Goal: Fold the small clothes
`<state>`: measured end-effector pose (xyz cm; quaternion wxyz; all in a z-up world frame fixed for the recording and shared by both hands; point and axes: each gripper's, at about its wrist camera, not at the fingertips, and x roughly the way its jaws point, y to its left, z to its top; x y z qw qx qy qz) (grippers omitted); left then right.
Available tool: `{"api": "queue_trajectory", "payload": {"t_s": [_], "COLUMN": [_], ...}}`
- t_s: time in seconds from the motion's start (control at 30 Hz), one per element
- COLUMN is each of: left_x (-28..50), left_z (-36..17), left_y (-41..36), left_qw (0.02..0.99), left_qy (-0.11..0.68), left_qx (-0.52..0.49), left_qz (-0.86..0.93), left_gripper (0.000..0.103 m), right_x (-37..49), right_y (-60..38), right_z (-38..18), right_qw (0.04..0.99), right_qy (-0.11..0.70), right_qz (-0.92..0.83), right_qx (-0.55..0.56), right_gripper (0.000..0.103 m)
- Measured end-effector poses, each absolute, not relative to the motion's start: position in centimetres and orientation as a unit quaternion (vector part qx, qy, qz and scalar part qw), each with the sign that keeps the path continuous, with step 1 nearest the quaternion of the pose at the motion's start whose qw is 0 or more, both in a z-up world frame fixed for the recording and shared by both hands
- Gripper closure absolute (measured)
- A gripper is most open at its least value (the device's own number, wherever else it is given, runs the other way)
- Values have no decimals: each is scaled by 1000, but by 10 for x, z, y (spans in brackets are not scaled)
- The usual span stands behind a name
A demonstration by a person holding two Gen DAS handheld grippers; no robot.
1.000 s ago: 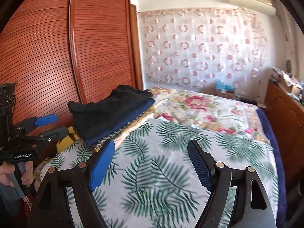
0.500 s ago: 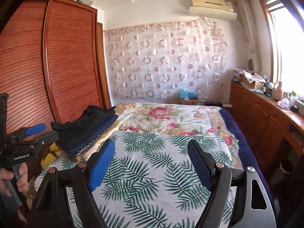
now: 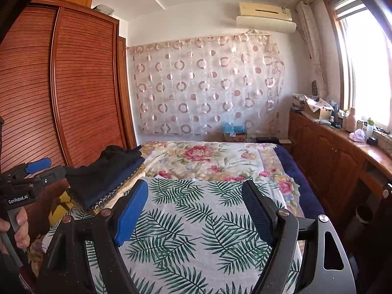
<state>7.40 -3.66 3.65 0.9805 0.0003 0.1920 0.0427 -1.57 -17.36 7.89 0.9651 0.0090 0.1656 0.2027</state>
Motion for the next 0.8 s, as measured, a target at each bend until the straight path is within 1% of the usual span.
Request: {"api": "queue_trajectory", "payload": {"t_s": [0.8], "left_x": [74], "left_z": [36], "left_y": [-36], "left_qw": [981], "left_qy": [191], "left_qx": [2], "left_qz": [43], "left_gripper": [19], "right_x": [-5], "right_y": [-196], "right_z": [77], "right_qw": [966], "right_qy": [161], "right_qz": [203], "right_qx": [7], "right_gripper": [23]}}
